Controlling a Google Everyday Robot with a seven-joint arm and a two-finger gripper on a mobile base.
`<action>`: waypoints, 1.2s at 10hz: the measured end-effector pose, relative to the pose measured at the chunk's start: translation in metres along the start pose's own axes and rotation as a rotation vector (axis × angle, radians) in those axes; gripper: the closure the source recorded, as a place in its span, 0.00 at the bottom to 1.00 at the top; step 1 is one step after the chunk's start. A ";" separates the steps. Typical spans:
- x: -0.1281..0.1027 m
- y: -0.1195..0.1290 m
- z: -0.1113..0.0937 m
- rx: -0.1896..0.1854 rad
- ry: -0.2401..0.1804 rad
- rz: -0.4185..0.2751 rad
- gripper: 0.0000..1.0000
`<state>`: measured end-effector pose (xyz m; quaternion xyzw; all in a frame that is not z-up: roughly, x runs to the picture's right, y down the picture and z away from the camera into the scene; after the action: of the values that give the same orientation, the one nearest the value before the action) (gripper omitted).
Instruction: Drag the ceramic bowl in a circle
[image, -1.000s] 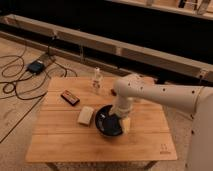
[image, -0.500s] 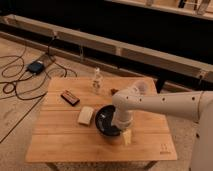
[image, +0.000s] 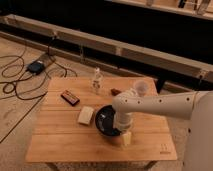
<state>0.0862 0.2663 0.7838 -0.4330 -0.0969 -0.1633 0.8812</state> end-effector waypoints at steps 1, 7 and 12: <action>0.001 -0.001 0.001 0.003 0.001 0.010 0.51; -0.006 -0.004 -0.016 0.053 -0.009 0.062 1.00; -0.017 0.027 -0.044 0.056 0.000 0.138 1.00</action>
<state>0.0815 0.2503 0.7326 -0.4139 -0.0716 -0.0995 0.9020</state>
